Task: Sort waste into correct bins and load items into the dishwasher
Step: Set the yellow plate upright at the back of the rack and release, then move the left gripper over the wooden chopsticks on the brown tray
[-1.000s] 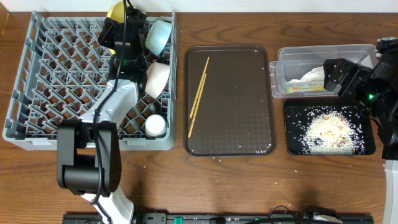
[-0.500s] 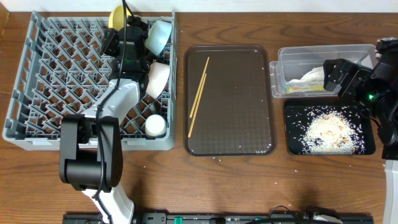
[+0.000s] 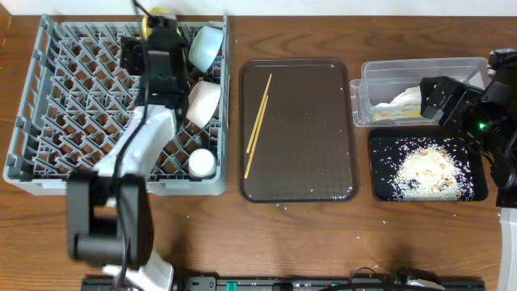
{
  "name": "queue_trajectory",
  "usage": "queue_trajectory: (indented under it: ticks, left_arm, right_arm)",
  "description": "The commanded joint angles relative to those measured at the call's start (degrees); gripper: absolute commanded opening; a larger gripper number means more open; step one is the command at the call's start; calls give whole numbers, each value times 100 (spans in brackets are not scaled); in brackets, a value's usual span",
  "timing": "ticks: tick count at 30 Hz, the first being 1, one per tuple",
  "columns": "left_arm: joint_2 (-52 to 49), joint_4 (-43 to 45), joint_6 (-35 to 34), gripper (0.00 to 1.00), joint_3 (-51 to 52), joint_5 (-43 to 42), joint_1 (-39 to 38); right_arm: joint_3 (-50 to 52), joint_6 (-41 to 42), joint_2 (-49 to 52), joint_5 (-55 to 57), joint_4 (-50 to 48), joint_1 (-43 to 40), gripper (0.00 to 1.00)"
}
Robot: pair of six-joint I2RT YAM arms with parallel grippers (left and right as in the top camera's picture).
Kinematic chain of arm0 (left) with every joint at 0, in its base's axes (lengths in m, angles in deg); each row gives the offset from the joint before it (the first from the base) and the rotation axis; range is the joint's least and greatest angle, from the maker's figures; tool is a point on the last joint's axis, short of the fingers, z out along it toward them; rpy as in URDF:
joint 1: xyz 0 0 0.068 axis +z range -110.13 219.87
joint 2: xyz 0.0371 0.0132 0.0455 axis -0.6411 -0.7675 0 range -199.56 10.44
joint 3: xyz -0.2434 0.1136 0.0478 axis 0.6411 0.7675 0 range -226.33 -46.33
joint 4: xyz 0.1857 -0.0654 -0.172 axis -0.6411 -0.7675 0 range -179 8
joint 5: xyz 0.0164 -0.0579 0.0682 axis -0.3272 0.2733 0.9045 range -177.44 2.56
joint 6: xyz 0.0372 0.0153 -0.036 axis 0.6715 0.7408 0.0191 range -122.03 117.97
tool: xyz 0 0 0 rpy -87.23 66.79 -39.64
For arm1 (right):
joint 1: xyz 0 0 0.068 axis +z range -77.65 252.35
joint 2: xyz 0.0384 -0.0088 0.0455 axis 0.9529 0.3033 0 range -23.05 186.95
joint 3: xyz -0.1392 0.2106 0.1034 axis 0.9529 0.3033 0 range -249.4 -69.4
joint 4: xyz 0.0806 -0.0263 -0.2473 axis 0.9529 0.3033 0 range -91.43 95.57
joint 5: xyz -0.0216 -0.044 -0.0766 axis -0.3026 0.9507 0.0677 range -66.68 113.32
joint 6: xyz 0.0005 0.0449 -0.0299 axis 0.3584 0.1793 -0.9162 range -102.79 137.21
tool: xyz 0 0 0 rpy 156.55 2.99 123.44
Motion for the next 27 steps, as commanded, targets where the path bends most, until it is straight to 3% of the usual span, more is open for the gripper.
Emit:
queue_trajectory:
  ticks: [1,6,10,16,24,27]
  left_arm:
    - [1036,-693,-1246,75,-109,-299,-164]
    - [1947,-2177,-2205,72,-133,-1423,-516]
    - [2059,-3165,-2518,71,-437,-1554,-1023]
    - [1731,-4223,-2745,71,-1060,-1606,-1860]
    - [822,-5075,-3180,65,-1565,-2699,-2310]
    - [275,-5829,-3283,65,-2223,-3032,-2310]
  right_arm:
    - [-33,70,2,-20,2,-59,99]
    - [-33,70,2,-20,2,-59,99]
    - [-33,70,2,-20,4,-59,99]
    - [-33,70,2,-20,114,-59,99]
    - [-33,68,2,-20,302,-59,99]
    - [-33,70,2,-22,302,-59,99]
